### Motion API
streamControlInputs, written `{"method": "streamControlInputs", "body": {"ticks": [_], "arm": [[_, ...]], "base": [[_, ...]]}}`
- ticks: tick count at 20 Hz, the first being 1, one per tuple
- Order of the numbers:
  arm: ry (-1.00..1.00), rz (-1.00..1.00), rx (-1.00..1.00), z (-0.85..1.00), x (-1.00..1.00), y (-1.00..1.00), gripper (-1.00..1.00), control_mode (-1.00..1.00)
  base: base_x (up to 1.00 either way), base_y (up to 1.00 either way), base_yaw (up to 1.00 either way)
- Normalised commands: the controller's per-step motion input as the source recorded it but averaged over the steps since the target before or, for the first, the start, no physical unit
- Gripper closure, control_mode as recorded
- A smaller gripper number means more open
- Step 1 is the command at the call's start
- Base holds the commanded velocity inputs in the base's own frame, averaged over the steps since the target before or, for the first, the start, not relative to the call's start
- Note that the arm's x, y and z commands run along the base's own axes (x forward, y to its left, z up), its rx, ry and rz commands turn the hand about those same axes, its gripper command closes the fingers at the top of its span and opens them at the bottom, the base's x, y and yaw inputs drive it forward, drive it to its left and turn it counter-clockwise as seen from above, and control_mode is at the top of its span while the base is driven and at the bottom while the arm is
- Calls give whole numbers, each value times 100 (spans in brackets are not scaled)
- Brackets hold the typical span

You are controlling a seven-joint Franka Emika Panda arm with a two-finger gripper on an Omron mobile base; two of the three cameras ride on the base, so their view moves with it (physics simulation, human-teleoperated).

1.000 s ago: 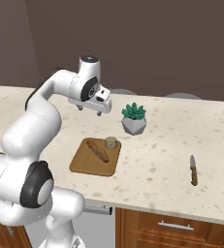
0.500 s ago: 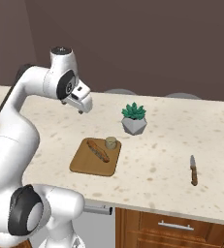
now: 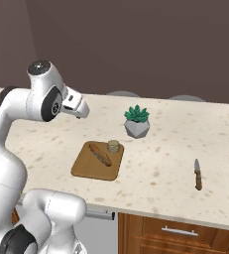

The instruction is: Retrieve the sausage and cheese from the fridge and place them on the cutting board on the counter.

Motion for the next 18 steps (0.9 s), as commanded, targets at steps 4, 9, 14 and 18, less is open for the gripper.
{"method": "streamControlInputs", "body": {"ticks": [4, 9, 14, 18], "arm": [[-2, 37, -8, 10, -42, 0, -100, -100], [0, 19, -9, 12, -43, 1, -100, -100], [0, 0, -7, 12, -37, 0, -100, -100], [0, 0, -9, 0, -38, 4, -100, -100]], "base": [[0, 0, 0], [0, 0, 0], [0, 0, 0], [0, 0, 0]]}}
